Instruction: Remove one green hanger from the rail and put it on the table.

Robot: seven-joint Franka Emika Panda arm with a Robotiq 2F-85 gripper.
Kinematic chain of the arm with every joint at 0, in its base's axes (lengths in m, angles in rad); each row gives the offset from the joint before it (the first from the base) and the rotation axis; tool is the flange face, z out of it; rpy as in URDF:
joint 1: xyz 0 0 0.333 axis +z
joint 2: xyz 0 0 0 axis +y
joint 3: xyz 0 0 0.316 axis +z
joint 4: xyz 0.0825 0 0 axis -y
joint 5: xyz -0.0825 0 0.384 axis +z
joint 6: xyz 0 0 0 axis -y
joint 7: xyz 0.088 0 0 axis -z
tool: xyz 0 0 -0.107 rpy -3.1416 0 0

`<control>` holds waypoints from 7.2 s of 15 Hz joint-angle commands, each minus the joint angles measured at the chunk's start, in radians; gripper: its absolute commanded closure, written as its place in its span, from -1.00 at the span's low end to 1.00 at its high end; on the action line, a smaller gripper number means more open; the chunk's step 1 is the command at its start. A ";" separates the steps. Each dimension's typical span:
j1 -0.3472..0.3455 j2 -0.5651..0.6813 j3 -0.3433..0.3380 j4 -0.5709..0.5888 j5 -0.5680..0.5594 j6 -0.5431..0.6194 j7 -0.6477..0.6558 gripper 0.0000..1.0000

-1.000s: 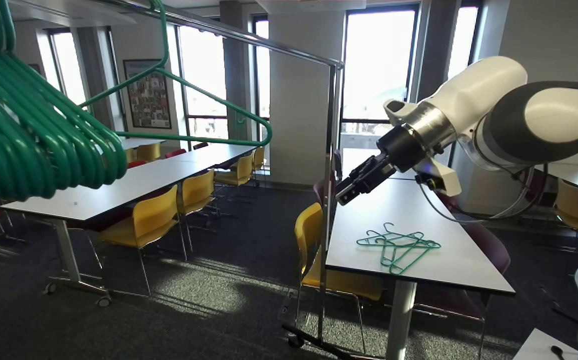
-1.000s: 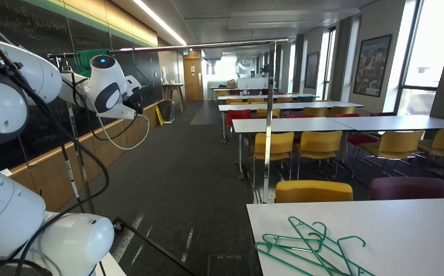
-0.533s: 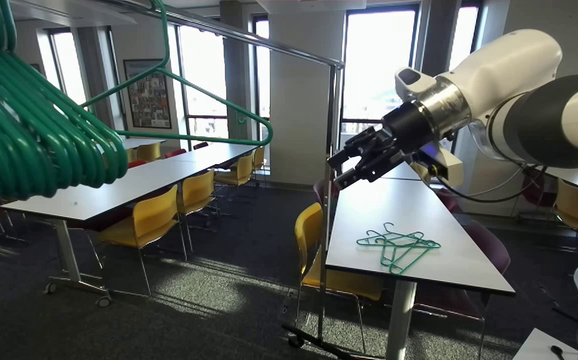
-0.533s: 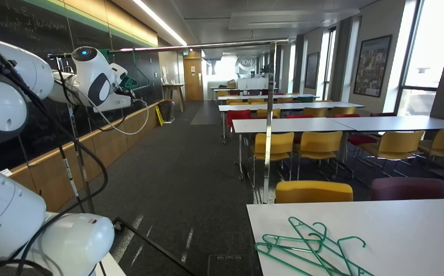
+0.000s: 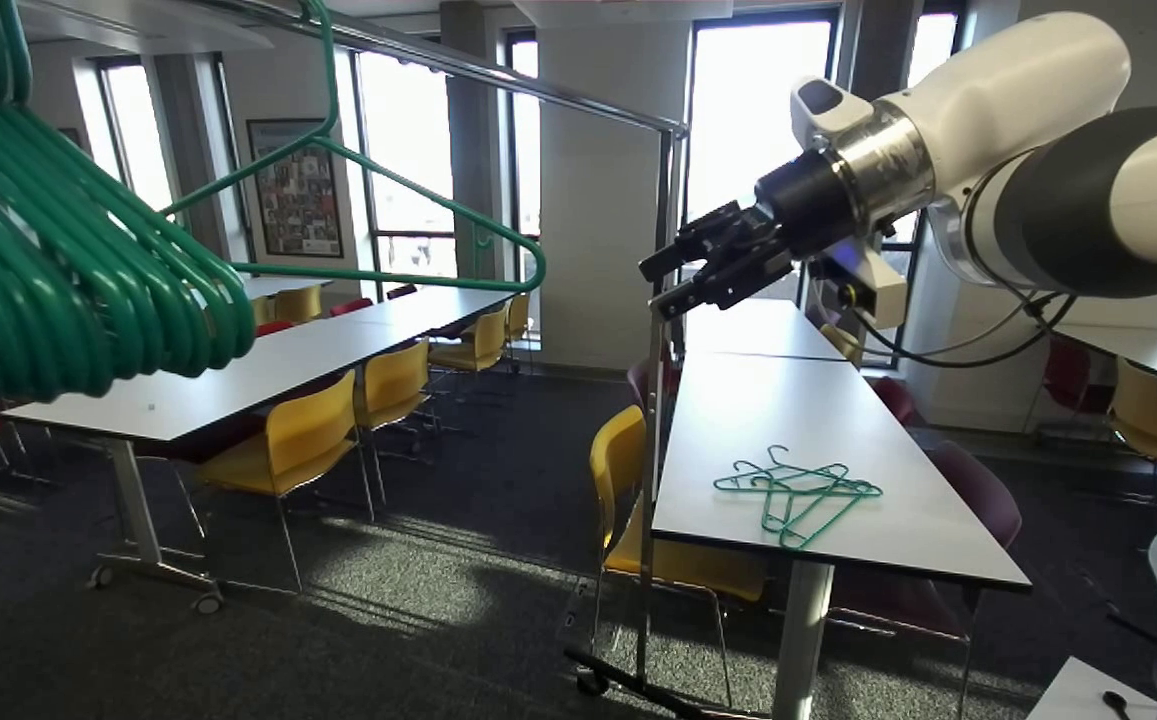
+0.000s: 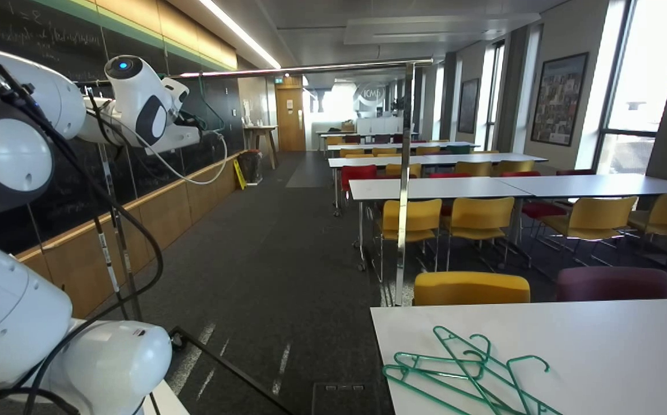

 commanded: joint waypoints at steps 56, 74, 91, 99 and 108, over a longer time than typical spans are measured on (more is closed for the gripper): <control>0.408 0.415 -0.304 0.405 0.226 0.341 -0.260 1.00; 0.396 0.416 -0.297 0.411 0.192 0.306 -0.254 -0.98; 0.359 0.421 -0.288 0.421 0.102 0.217 -0.228 -1.00; 0.366 0.424 -0.287 0.428 0.093 0.207 -0.234 0.08; 0.364 0.424 -0.293 0.431 0.099 0.207 -0.235 0.95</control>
